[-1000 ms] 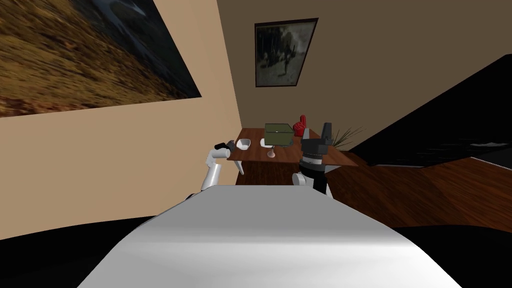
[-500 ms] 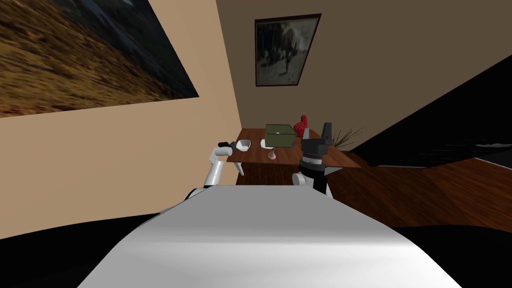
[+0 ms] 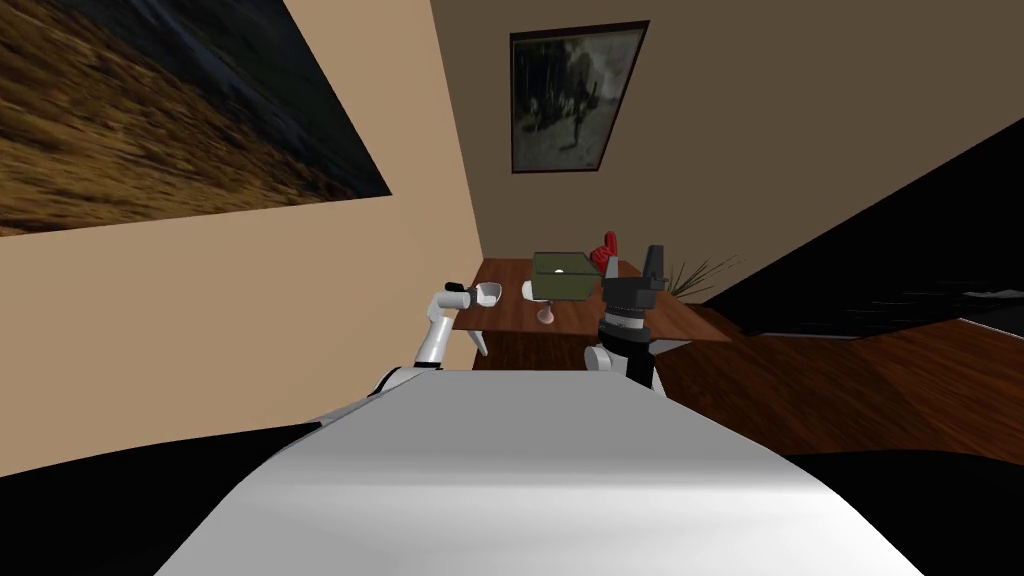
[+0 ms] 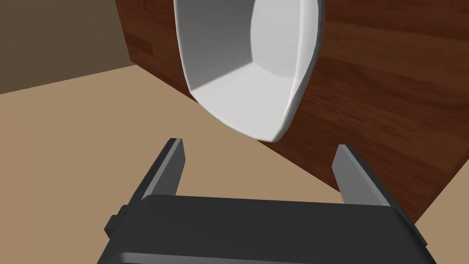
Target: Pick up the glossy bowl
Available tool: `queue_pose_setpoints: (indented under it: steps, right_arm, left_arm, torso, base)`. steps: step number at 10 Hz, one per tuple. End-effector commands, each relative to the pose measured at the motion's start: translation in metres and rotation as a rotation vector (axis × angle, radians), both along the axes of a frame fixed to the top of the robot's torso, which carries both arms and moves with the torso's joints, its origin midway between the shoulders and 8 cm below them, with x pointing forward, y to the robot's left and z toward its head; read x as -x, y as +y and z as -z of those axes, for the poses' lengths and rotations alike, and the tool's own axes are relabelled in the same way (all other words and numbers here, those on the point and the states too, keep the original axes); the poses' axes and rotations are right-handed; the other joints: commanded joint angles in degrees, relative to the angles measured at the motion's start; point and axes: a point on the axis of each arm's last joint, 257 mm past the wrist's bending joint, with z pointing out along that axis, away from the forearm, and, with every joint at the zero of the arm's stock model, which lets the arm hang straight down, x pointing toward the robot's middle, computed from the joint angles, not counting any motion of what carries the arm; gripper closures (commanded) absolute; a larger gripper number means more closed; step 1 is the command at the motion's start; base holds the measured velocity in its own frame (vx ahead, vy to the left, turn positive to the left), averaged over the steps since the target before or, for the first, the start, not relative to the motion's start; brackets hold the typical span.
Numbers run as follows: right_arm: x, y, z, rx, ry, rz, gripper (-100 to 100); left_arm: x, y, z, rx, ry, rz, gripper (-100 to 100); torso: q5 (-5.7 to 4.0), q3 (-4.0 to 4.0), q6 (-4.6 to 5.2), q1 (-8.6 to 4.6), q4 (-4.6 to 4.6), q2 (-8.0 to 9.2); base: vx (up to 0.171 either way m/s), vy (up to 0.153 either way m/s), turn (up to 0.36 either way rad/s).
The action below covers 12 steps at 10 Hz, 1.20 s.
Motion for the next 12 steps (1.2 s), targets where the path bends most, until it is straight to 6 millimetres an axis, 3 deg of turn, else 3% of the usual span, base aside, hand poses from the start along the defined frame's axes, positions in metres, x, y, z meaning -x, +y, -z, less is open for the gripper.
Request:
queue_pose_setpoints:
  steps: [1,8,9,10,11,12]
  right_arm:
    - [0.000,0.000,0.000,0.000,0.000,0.000,0]
    - [0.000,0.000,0.000,0.000,0.000,0.000,0]
    - [0.000,0.000,0.000,0.000,0.000,0.000,0]
    - [0.000,0.000,0.000,0.000,0.000,0.000,0]
    - [0.000,0.000,0.000,0.000,0.000,0.000,0]
    - [0.000,0.000,0.000,0.000,0.000,0.000,0]
  left_arm:
    - [0.003,-0.012,0.011,0.008,0.062,0.008,-100]
    - [0.038,-0.036,0.070,0.017,0.297,0.015,-100]
    - [0.031,-0.035,0.064,0.017,0.276,0.015,-100]
    - [0.032,-0.035,0.065,0.017,0.281,0.015,0]
    - [0.032,-0.036,0.073,0.017,0.279,0.009,-100]
    - [0.032,-0.036,0.077,0.018,0.279,0.006,-100]
  torso:
    - [0.00,0.00,0.00,0.00,0.00,0.00]
    - [0.00,-0.06,-0.01,0.01,-0.03,-0.10]
    - [0.00,-0.03,-0.01,0.01,-0.02,-0.04]
    - [0.00,0.06,-0.02,-0.01,0.02,0.13]
    - [-0.01,0.13,-0.01,-0.03,0.04,0.25]
    - [0.00,0.13,-0.01,-0.02,0.05,0.24]
  base:
    - [0.108,0.017,-0.011]
    - [0.098,0.017,-0.009]
    - [0.032,0.005,-0.002]
    - [0.007,0.001,0.001]
    - [0.022,0.007,-0.036]
    - [0.028,0.018,-0.044]
